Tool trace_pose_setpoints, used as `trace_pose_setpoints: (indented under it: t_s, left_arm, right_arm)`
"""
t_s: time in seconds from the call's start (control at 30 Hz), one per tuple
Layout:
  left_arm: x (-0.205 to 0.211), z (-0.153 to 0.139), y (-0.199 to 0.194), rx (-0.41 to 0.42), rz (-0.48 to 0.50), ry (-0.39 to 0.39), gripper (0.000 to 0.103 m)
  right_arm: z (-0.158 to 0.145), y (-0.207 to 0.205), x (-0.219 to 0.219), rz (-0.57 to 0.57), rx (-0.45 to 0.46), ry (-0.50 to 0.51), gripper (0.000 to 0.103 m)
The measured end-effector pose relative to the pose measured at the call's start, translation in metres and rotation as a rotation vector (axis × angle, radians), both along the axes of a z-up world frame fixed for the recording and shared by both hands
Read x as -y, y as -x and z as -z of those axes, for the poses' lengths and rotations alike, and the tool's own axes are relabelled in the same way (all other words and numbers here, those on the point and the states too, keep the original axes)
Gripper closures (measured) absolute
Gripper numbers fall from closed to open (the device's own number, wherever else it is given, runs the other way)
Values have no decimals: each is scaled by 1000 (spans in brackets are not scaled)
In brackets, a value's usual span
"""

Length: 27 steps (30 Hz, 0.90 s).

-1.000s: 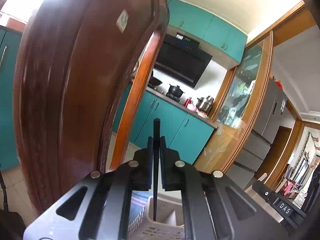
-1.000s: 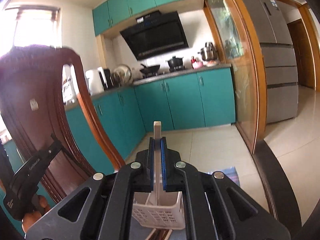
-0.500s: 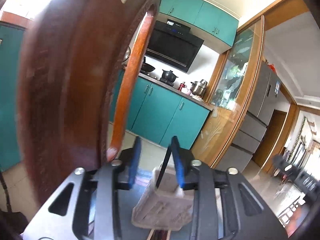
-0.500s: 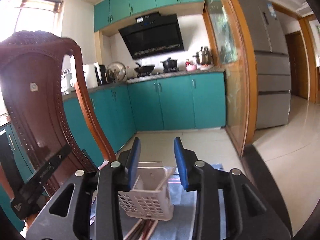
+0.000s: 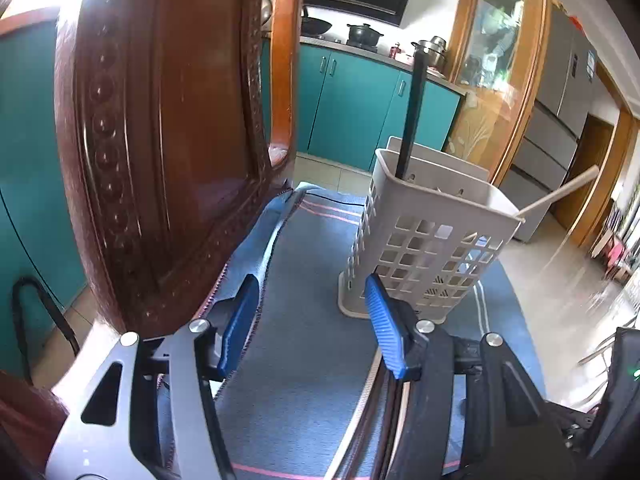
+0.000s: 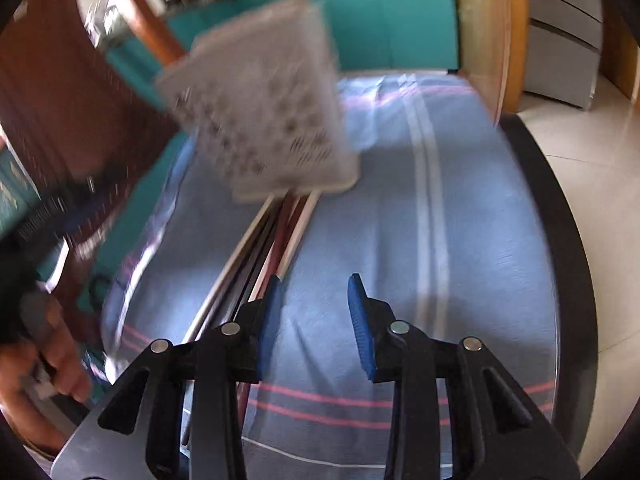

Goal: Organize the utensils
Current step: 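Grasp the dark red chopstick on the cloth with the right tool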

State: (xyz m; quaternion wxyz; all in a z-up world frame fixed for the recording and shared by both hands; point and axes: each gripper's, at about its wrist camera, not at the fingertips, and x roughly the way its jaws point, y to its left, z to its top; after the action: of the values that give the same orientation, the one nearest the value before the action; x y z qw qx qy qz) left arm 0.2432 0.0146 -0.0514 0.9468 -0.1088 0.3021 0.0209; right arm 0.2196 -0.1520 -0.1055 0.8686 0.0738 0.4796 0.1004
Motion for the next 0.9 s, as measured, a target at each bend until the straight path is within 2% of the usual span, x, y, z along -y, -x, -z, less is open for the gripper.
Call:
trace_pose_setpoints:
  t_s: [0.2,0.33,0.4,0.43,0.47,0.63,0.8,0.9]
  left_arm:
    - [2,8,0,-18,19,-18,44]
    - [4,13,-1,-37,28,-18,43]
    - [5,15,-3,-47,29,-16,43]
    - [5,17,-2,-50,30,-15,43]
    - [5,18,-2,-52,31,-14,43]
    - [7,26,-4,-83,50,-2,43]
    - [15,42,-12,-160,90,16,43]
    - [21,51,-15,-194,123,37,43]
  right_arm:
    - [23,-10,-31,-29,-86,72,68]
    - [24,-11,-39,-9,-77,97,69]
    - [24,-11,-37,-4,-83,67,89]
    - [23,-10,-36,-4,-86,62,95]
    - [21,-9,-34,4,-89,69,95]
    - [16,1,0,100,-108,25,97]
    - [12,13,42,232,-117,10,97]
    - [15,17,54,234,-123,-11,97]
